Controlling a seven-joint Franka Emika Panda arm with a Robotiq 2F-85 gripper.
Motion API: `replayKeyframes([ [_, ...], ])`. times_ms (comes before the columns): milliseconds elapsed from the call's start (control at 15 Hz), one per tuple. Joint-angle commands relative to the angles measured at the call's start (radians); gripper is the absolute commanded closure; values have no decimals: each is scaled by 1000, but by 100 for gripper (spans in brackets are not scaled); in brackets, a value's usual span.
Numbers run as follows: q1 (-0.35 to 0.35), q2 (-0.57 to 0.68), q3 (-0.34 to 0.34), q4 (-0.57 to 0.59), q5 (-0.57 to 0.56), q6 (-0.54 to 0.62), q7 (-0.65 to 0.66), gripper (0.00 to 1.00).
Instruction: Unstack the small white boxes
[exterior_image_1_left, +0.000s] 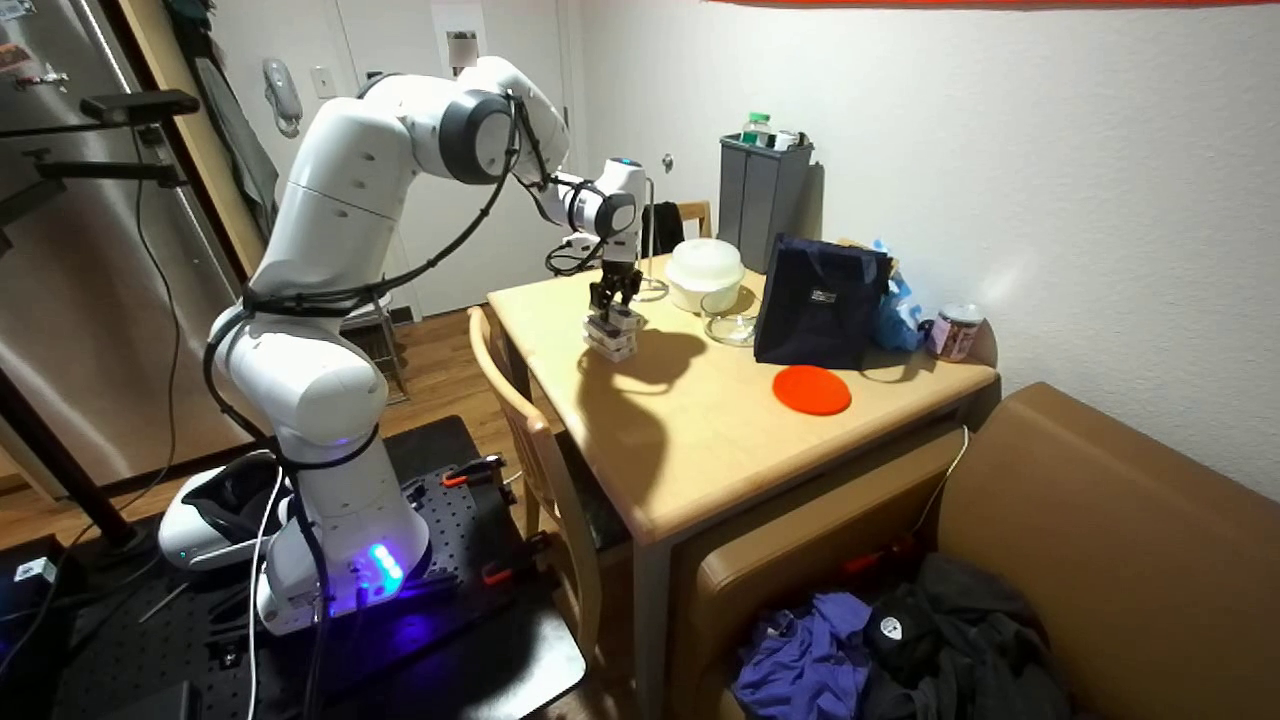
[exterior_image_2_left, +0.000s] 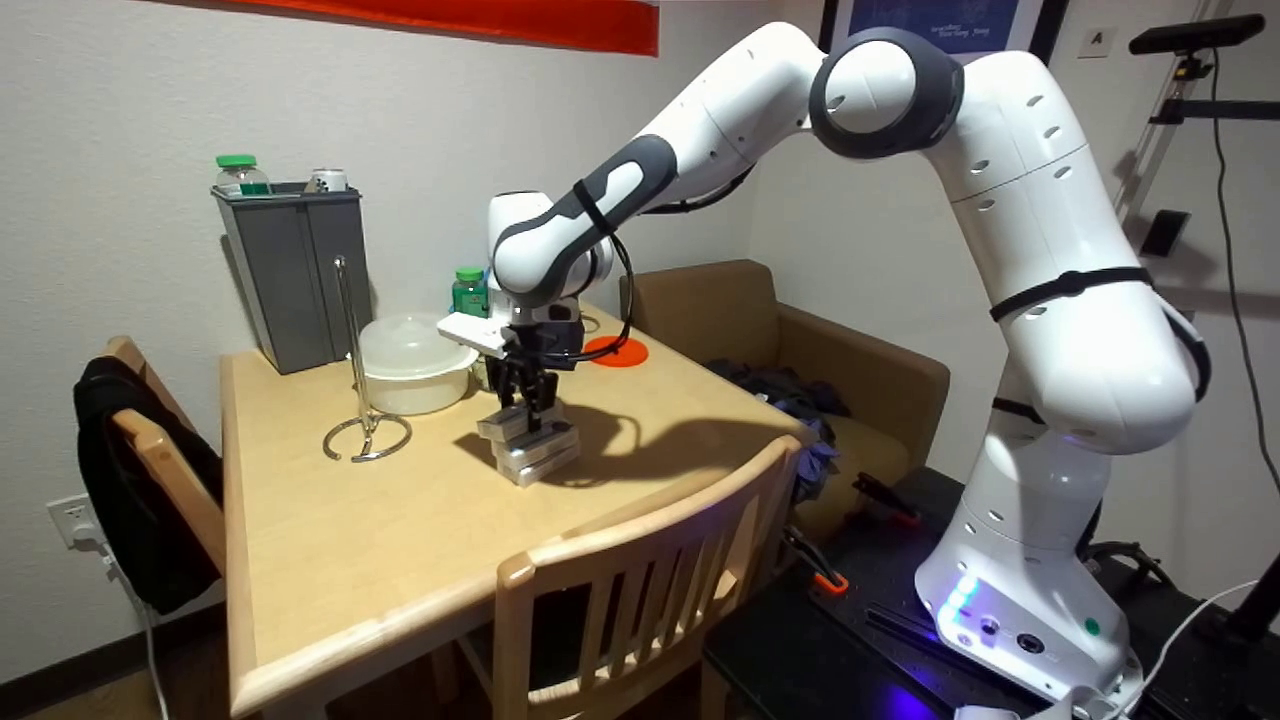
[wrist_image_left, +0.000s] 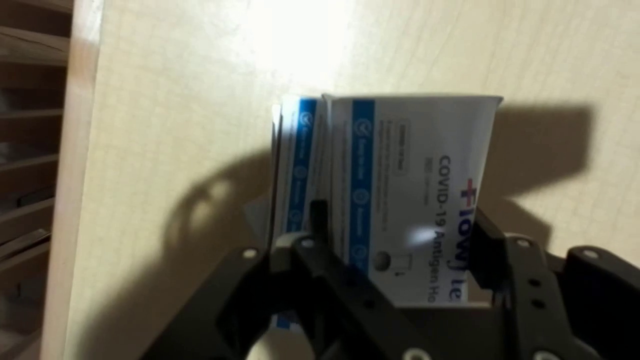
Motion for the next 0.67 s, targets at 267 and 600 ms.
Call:
replayKeyframes([
  [267,15,-137,-23,-105,-16,34,23,61],
  [600,-26,-254,-39,-283,13,122,32,55],
])
